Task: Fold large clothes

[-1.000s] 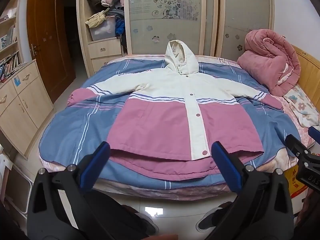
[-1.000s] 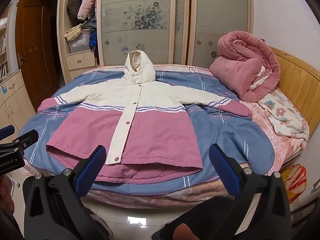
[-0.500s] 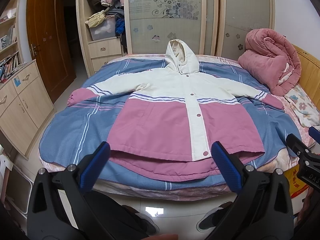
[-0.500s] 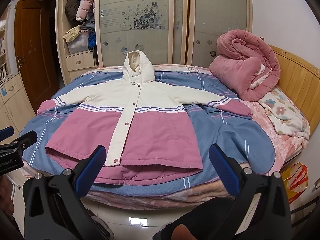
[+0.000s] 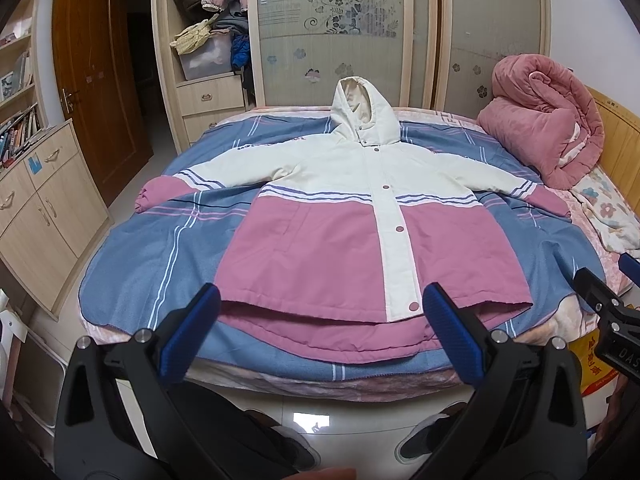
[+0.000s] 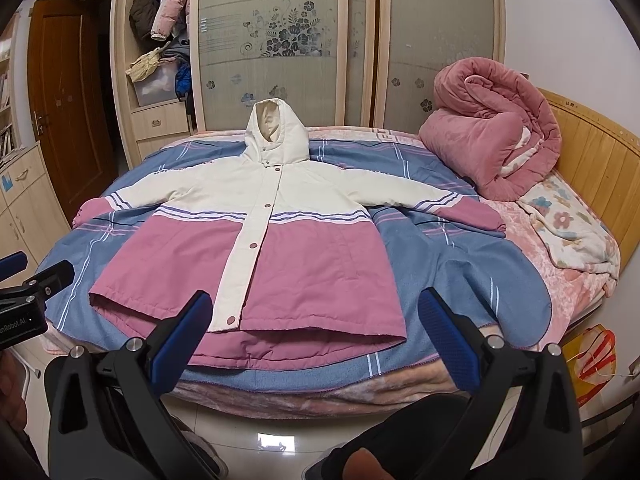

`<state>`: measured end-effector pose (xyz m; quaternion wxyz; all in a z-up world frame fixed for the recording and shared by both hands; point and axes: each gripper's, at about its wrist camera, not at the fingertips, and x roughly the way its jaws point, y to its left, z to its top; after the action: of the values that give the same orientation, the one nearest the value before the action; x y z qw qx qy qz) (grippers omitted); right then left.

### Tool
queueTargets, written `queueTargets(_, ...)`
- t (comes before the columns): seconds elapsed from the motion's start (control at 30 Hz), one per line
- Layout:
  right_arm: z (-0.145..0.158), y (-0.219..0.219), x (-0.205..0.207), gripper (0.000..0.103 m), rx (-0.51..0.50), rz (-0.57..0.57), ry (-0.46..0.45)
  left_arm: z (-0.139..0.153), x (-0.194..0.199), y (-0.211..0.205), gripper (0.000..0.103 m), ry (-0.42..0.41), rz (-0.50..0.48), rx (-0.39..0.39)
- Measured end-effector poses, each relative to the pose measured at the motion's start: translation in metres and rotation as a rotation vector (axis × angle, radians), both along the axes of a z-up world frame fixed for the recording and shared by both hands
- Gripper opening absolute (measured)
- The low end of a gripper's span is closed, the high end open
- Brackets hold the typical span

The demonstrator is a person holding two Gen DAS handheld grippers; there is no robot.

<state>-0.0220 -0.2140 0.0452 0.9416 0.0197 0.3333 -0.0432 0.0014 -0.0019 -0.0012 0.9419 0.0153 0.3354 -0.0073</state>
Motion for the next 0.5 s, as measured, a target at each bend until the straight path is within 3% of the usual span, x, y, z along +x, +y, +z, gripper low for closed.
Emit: queueTargets(0.5,-0.0042,0.0000,0.0037,0.102,0.003,0.000,0.004,-0.0012,0.0026,-0.0014,0.101,0.001,-0.001,0.004)
